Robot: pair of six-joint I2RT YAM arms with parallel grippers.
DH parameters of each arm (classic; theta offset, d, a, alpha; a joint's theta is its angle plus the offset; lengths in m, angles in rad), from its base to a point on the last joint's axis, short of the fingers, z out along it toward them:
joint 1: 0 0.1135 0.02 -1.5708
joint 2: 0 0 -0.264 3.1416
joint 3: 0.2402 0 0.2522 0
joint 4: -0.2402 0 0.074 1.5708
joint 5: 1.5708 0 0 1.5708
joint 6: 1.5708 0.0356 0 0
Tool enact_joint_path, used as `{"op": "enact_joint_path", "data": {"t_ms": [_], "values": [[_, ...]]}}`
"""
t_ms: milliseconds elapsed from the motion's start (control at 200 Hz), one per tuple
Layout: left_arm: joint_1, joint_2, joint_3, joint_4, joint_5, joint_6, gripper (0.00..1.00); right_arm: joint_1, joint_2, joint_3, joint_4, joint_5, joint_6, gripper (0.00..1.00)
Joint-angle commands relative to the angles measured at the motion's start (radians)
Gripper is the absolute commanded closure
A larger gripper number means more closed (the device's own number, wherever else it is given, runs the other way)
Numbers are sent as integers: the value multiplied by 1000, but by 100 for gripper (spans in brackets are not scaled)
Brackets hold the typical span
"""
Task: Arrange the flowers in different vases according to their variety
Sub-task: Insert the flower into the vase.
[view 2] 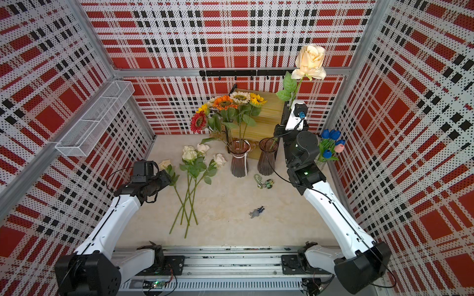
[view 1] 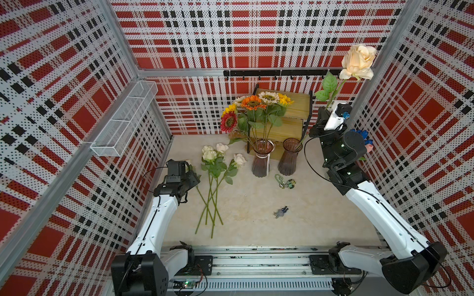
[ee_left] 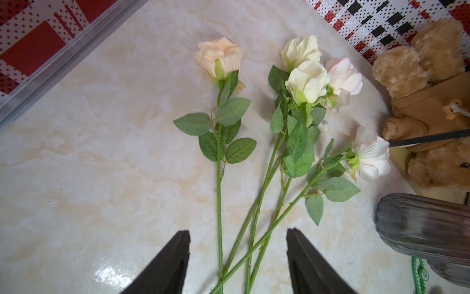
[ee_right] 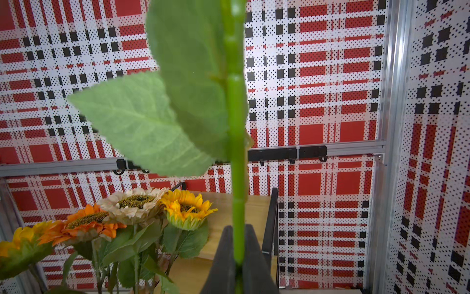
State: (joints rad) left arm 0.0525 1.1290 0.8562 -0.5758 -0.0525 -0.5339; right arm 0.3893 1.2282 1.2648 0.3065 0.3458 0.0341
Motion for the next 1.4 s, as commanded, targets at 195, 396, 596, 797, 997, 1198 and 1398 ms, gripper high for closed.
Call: {"op": "enact_joint_path", "data": {"t_ms": [195,396,596,797,997,1198,1398], "values": [[43,52,-33,36,58,27,34,-65,141,-3,47,-88,116,100],[49,114,-40,59,102,19,36,-68,208,-6,-34,-101,158,40],[48,202,-36,66,120,8,38,-68,171,6,-117,-41,184,0],[39,299,-20,73,139,15,43,-67,69,-16,-185,-19,208,0],[8,387,-9,90,149,10,46,-67,-39,-47,-264,-18,220,0],[-33,476,-7,128,149,-5,57,-68,-146,-76,-330,-41,232,0],[-59,488,-5,125,125,-5,92,-68,-191,-70,-429,-86,236,0]]}}
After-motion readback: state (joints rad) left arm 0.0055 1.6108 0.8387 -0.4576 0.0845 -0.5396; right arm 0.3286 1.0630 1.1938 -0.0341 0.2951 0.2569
